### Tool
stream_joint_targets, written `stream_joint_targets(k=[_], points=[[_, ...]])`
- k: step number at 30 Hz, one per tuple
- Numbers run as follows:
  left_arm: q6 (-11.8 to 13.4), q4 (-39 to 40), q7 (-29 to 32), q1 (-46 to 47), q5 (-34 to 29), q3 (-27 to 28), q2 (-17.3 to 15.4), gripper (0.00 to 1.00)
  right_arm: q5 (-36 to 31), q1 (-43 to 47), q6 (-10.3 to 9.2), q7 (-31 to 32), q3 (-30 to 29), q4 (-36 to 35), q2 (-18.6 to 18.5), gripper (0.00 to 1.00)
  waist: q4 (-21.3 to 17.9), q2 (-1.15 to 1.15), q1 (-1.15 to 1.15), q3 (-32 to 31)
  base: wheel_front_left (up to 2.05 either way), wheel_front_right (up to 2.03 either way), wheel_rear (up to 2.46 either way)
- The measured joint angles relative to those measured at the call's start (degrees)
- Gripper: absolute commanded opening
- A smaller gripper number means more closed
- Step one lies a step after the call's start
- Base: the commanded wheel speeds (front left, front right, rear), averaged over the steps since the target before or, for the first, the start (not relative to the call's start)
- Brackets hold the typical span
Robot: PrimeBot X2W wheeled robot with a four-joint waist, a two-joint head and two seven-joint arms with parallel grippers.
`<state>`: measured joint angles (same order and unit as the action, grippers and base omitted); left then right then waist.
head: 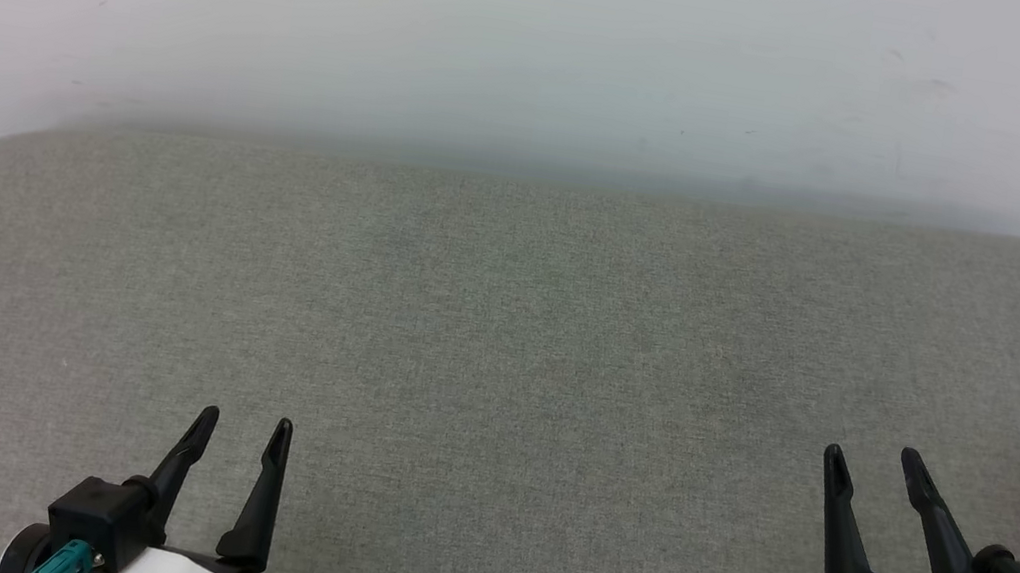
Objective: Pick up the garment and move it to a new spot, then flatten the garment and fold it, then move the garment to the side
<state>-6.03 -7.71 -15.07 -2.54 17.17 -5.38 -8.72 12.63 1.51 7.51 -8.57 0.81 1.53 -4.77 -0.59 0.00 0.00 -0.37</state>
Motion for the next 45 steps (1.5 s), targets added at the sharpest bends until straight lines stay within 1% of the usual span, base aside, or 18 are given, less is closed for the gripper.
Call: stream_joint_targets(k=[11, 22, 23, 29, 45], points=[[-0.6, 0.3, 0.0, -0.1, -1.9, 1.8, 1.0, 1.0, 0.1, 0.6, 0.0, 0.1, 0.2, -0.2, 0.2, 1.0, -0.3, 0.0, 0.0, -0.1, 0.0, 0.0, 0.0], [-1.2, -0.2, 0.0, -0.1, -1.9, 2.9, 1.7, 1.0, 0.0, 0.7, 0.0, 0.1, 1.0, -0.1, 0.5, 1.0, -0.3, 0.0, 0.0, 0.2, 0.0, 0.0, 0.0], [-1.2, -0.4, 0.0, -0.1, -1.8, 2.9, 1.7, 0.0, 0.0, 0.7, 0.0, 0.1, 0.9, -0.1, 0.5, 0.0, -0.3, 0.0, 0.0, 0.2, 0.0, 0.0, 0.0], [-1.2, -3.0, 0.4, -1.5, -1.1, 2.4, 2.3, 0.0, 0.3, 1.7, 0.0, 0.1, 1.1, 2.6, 0.5, 0.0, -0.3, 0.0, 0.01, 0.2, 0.0, 0.0, 0.0], [-1.2, -3.8, 4.6, -0.3, 14.7, 4.1, 3.0, 0.0, 17.5, 0.9, 0.0, 2.6, 0.2, 4.7, 0.5, 0.0, -0.2, 0.0, 0.01, 0.3, 0.0, 0.0, 0.0]])
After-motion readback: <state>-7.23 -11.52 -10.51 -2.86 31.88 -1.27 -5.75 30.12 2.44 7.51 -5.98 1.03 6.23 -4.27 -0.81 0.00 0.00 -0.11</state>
